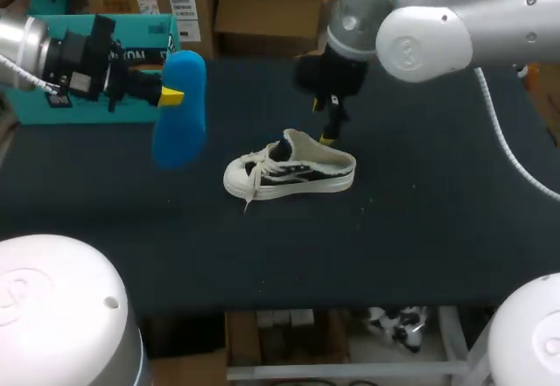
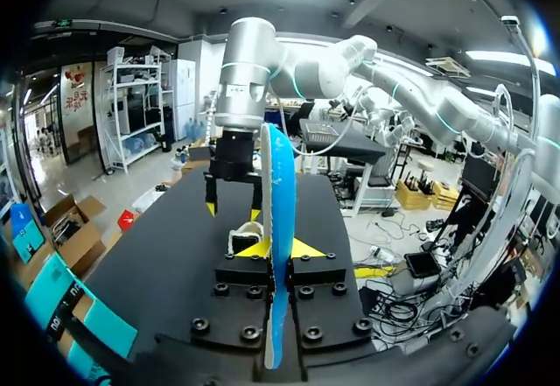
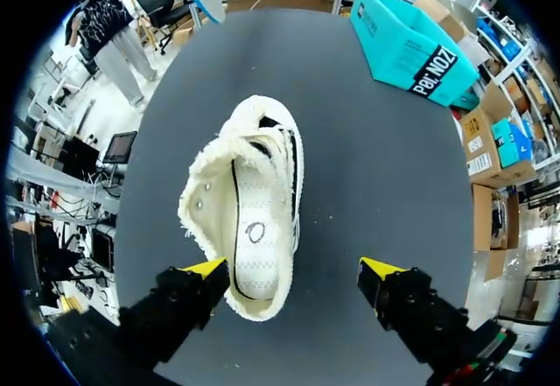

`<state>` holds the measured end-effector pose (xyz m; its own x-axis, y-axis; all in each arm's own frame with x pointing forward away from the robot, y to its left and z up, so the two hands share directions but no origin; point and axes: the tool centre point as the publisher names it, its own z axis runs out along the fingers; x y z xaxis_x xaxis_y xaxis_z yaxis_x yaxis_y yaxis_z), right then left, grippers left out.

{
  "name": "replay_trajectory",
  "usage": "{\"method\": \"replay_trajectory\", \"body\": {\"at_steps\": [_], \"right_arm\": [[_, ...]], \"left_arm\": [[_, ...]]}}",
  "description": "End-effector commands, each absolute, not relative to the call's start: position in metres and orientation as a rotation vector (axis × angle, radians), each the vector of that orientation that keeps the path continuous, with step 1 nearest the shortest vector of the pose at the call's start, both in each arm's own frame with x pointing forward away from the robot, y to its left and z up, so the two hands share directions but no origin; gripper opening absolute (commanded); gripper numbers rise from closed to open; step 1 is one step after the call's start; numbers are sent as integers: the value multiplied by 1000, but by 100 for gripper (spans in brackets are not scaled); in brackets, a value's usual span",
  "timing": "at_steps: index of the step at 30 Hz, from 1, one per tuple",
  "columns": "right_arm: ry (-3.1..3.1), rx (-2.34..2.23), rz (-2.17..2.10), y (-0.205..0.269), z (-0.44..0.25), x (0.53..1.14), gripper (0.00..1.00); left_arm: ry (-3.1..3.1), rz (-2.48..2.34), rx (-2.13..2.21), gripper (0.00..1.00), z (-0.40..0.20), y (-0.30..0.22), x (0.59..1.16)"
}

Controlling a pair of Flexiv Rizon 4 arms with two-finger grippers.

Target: Open the shoe tongue, take the insole out of the shoe, put the insole back into the shoe, and pack the shoe into the shoebox

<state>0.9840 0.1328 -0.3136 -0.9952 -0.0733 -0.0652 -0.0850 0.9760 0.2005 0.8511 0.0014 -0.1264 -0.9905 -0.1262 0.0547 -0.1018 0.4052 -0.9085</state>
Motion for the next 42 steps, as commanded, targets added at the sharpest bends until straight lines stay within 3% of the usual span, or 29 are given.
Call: {"method": "replay_trajectory", "body": {"at_steps": [1,15,19,21,23,25,42], "right_arm": [[3083,-122,156,146,-323,989,100],[3113,-105,13,163,-339,986,100],[3122,-92,-7,164,-344,985,75],[3127,-77,-30,165,-346,985,53],[3128,-73,-32,165,-348,985,44],[3130,-69,-44,166,-351,984,0],[3116,47,-122,167,-353,973,0]], "left_arm": [[2590,-1707,-235,0,-135,24,837],[2577,-1717,-319,0,-156,56,826],[2575,-1714,-332,0,-160,60,824],[2575,-1712,-342,0,-163,61,824],[2576,-1715,-344,0,-165,63,824],[2576,-1717,-348,0,-167,64,824],[2596,-1723,-306,0,-169,61,833]]}}
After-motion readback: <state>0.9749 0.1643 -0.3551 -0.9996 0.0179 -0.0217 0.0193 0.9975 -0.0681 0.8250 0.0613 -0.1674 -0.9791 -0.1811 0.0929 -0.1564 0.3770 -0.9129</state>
